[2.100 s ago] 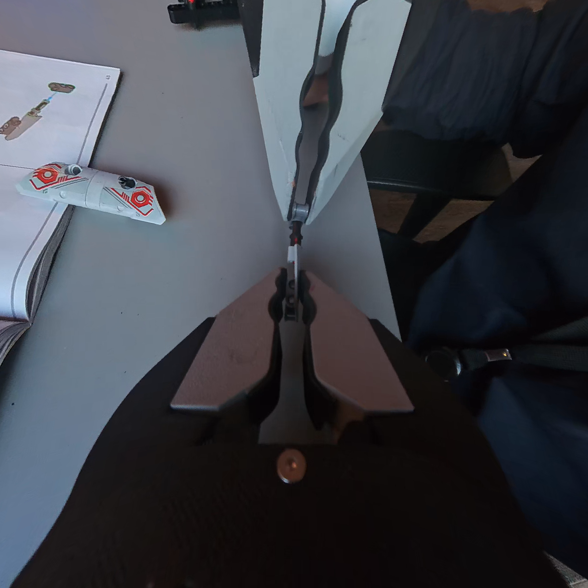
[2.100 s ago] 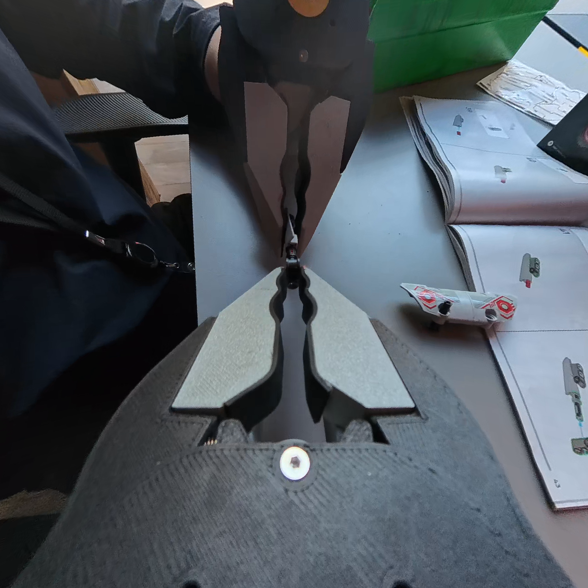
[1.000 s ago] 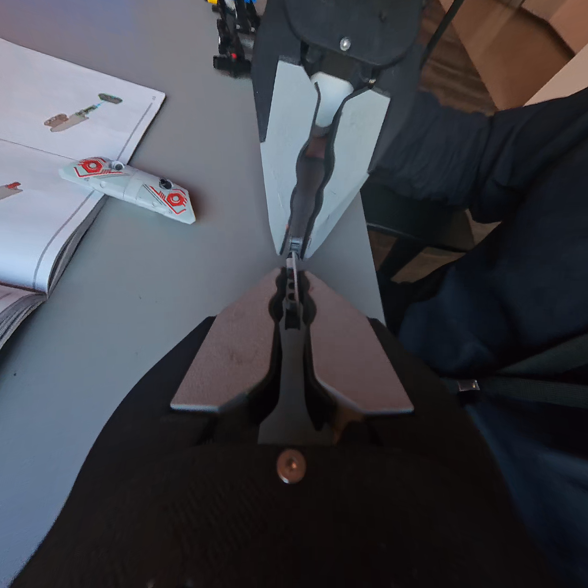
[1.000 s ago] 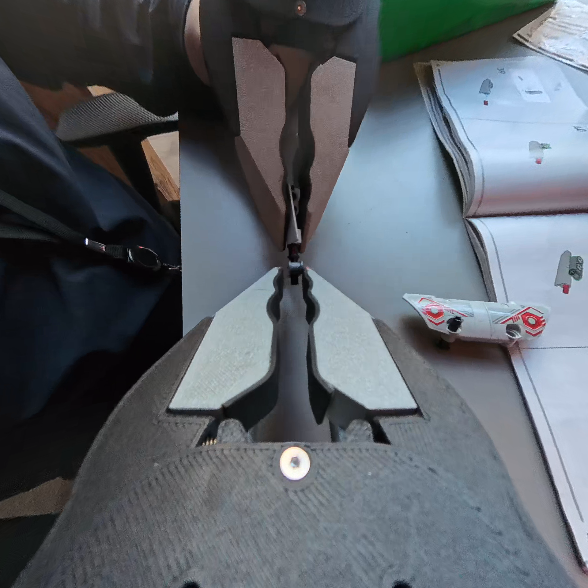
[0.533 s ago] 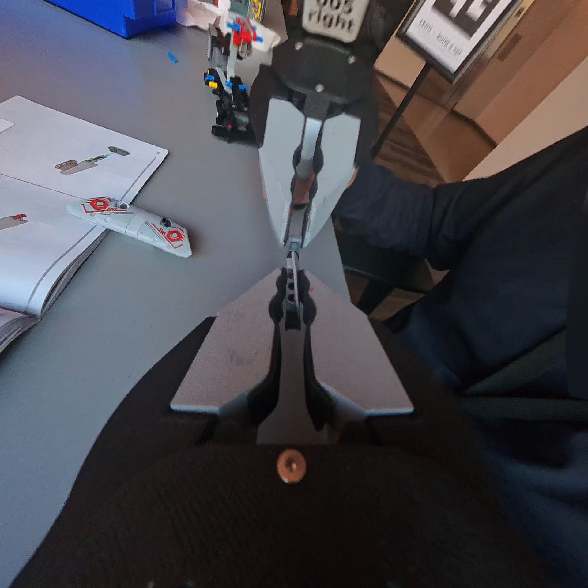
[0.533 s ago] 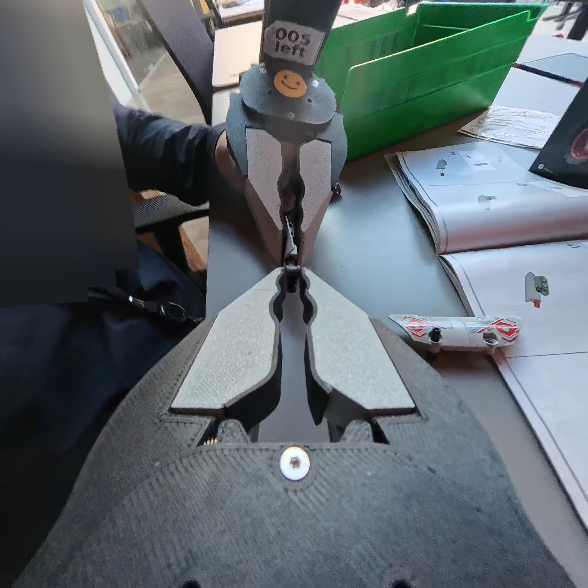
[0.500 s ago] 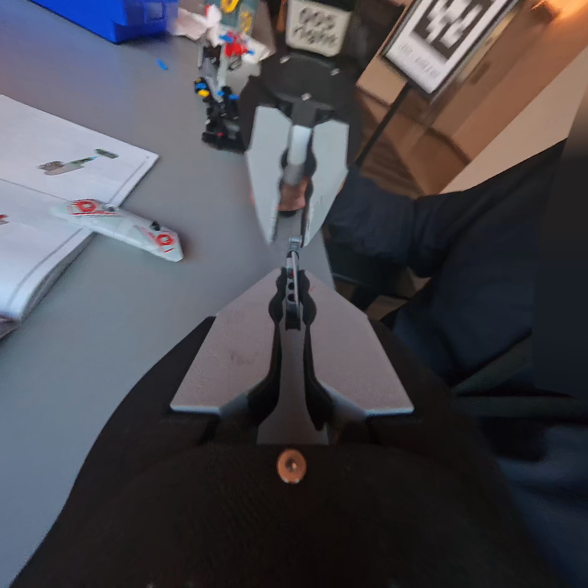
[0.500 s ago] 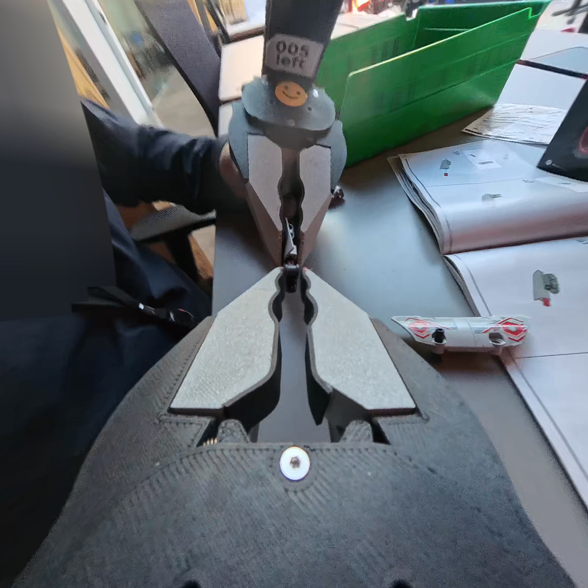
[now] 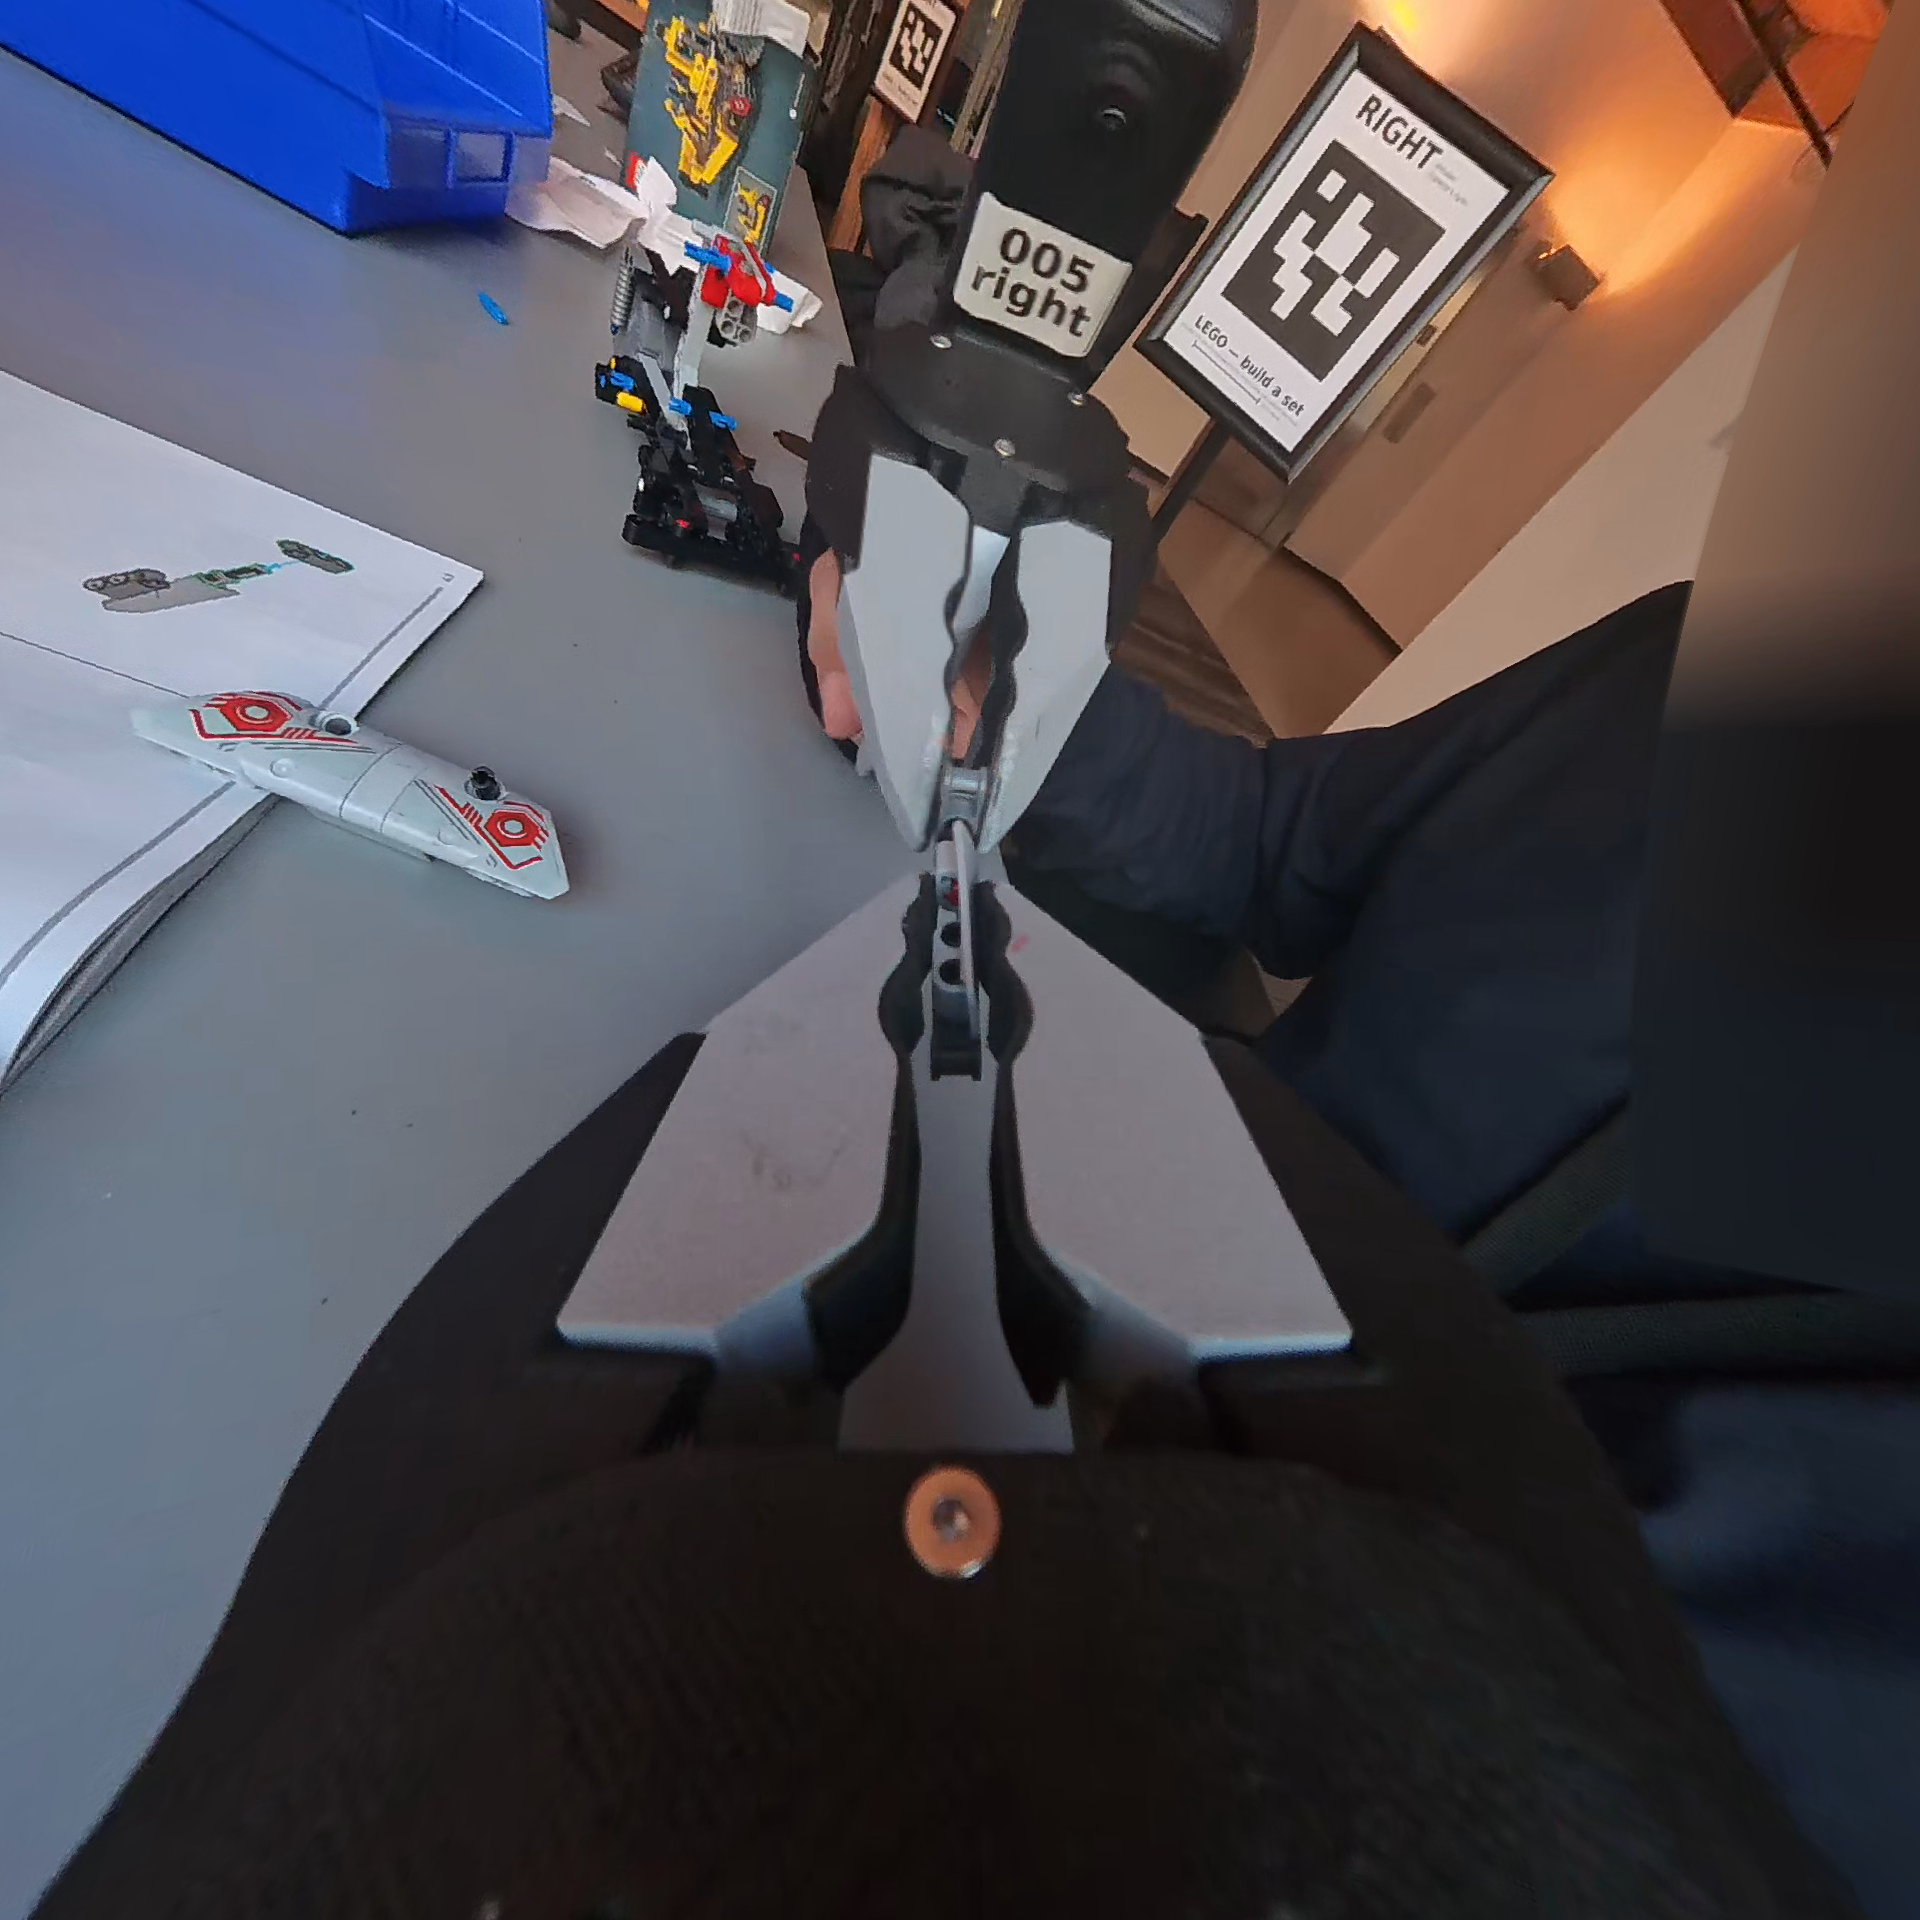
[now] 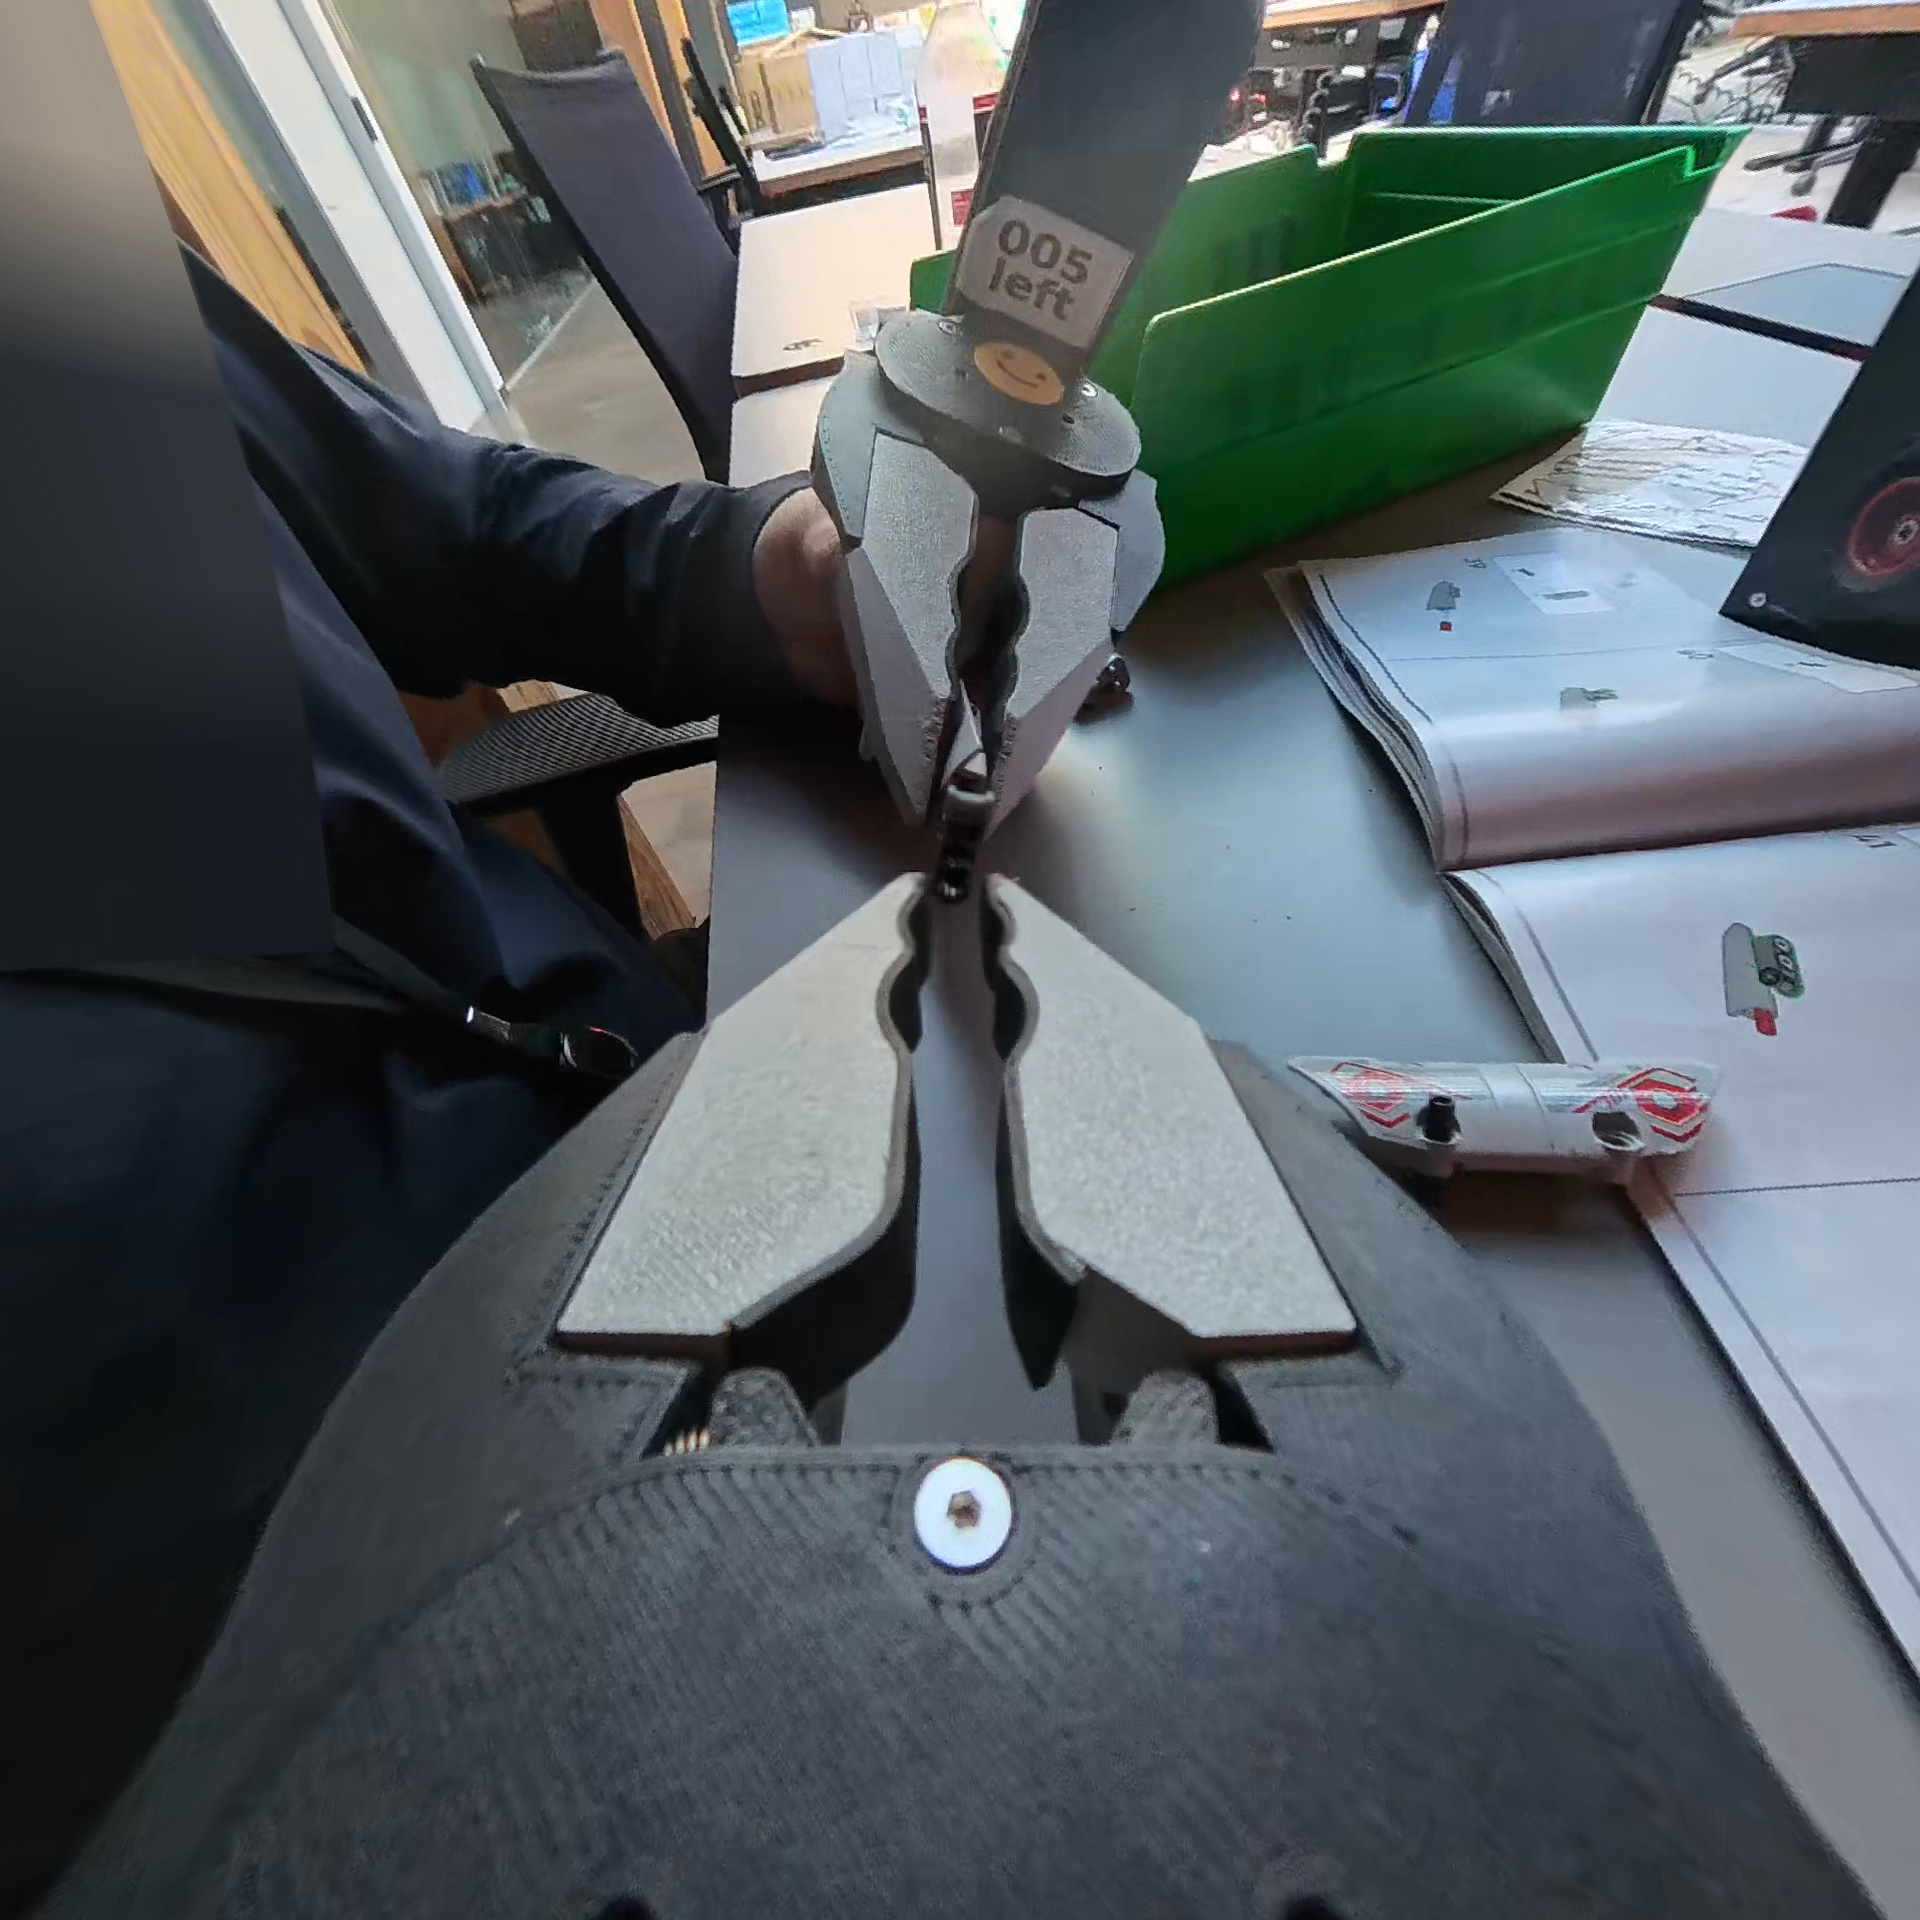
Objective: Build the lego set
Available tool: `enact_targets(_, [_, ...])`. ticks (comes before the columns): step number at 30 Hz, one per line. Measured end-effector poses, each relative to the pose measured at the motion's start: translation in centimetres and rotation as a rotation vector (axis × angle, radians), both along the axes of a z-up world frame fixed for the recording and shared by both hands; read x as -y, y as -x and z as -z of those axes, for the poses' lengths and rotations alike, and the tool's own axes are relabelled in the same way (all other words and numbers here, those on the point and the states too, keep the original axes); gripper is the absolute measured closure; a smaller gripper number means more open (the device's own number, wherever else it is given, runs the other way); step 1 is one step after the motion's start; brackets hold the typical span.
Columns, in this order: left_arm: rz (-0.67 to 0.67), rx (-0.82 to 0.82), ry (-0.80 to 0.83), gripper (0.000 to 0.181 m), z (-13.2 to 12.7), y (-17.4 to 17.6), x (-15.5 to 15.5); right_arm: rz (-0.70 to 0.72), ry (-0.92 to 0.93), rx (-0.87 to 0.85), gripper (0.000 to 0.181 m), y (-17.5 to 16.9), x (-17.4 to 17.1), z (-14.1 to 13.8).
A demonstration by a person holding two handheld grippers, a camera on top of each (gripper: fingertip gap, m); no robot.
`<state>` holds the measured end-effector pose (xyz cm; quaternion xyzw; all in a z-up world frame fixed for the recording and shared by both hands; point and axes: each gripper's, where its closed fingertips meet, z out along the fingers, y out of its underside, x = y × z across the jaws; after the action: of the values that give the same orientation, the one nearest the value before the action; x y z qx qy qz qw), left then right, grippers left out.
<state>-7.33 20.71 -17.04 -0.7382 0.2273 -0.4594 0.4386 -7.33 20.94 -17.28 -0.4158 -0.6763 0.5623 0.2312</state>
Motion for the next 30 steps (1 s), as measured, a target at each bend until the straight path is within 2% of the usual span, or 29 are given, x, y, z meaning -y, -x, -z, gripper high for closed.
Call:
enact_targets(7, [-0.04,-0.162,-0.095,0.178,0.7,-0.4,-0.3,-0.003,0.042,0.002,0.177,0.0,-0.2,-0.3])
enact_targets(14, [-0.068,-0.236,-0.136,0.178,1.1,-0.2,-0.4,0.001,0.026,-0.005,0.172,0.0,-0.2,-0.2])
enact_targets(24, [-0.066,-0.216,-0.16,0.178,0.5,-0.4,-0.2,-0.001,0.003,-0.007,0.177,0.0,-0.2,-0.1])
enact_targets(30, [-0.04,-0.231,-0.125,0.178,1.2,-0.6,0.1,-0.021,-0.042,0.013,0.177,-0.2,0.2,0.5])
